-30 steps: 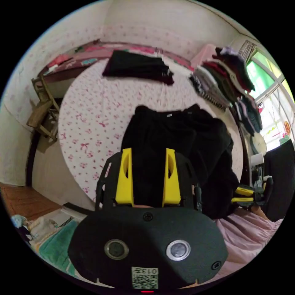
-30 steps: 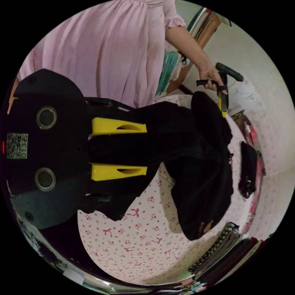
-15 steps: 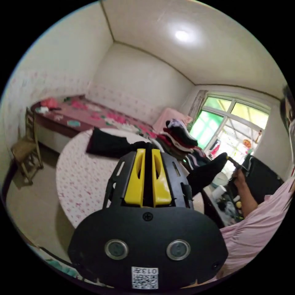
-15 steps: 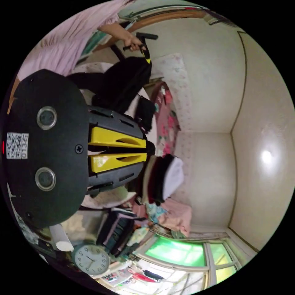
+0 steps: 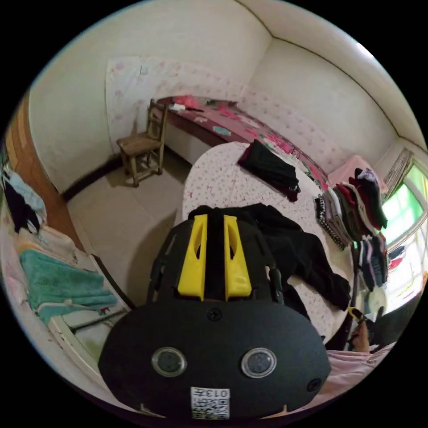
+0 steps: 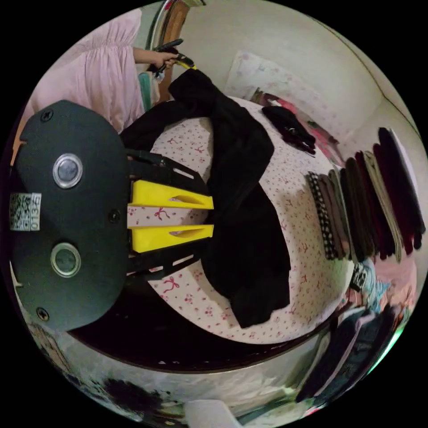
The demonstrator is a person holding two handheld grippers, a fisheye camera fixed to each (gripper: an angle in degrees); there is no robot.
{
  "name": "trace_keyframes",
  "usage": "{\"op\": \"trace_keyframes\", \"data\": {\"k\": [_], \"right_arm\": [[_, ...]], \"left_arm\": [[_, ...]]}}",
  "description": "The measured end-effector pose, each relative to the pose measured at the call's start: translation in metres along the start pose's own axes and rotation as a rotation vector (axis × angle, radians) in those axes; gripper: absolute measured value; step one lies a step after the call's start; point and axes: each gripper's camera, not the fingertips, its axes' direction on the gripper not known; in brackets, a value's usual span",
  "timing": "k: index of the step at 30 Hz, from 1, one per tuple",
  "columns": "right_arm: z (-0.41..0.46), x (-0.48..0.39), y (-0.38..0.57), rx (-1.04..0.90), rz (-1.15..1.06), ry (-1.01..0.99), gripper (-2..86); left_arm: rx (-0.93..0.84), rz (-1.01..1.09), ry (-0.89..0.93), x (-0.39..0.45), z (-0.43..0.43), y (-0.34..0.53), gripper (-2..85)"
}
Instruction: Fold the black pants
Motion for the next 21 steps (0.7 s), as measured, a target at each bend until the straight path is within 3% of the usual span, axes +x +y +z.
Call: {"op": "trace_keyframes", "data": {"k": [4, 6, 8, 11, 17, 21], "right_arm": [[-0.019, 0.028, 0.009, 0.072, 0.044, 0.042, 7.3], [-0.024, 0.042, 0.006, 0.077, 0.061, 0.091, 8.3], [-0.028, 0.053, 0.001, 0.086, 0.085, 0.116, 8.7], [-0.036, 0.075, -0.007, 0.126, 0.149, 0.123, 9.2], [-0.035, 0.126, -0.022, 0.121, 0.261, 0.172, 10.5], [-0.007, 0.146, -0.030, -0.019, 0.306, 0.110, 7.4]], "left_arm": [[0.221, 0.295, -0.184, 0.079, -0.025, -0.027, 6.5], [0.235, 0.428, -0.192, 0.114, -0.012, -0.037, 6.6], [0.046, 0.529, -0.074, 0.146, 0.037, -0.054, 7.2], [-0.133, 0.562, -0.062, 0.168, 0.108, -0.063, 7.4], [-0.401, 0.630, -0.031, 0.200, 0.199, -0.068, 10.8], [-0.477, 0.666, -0.106, 0.212, 0.228, -0.056, 10.6]]}}
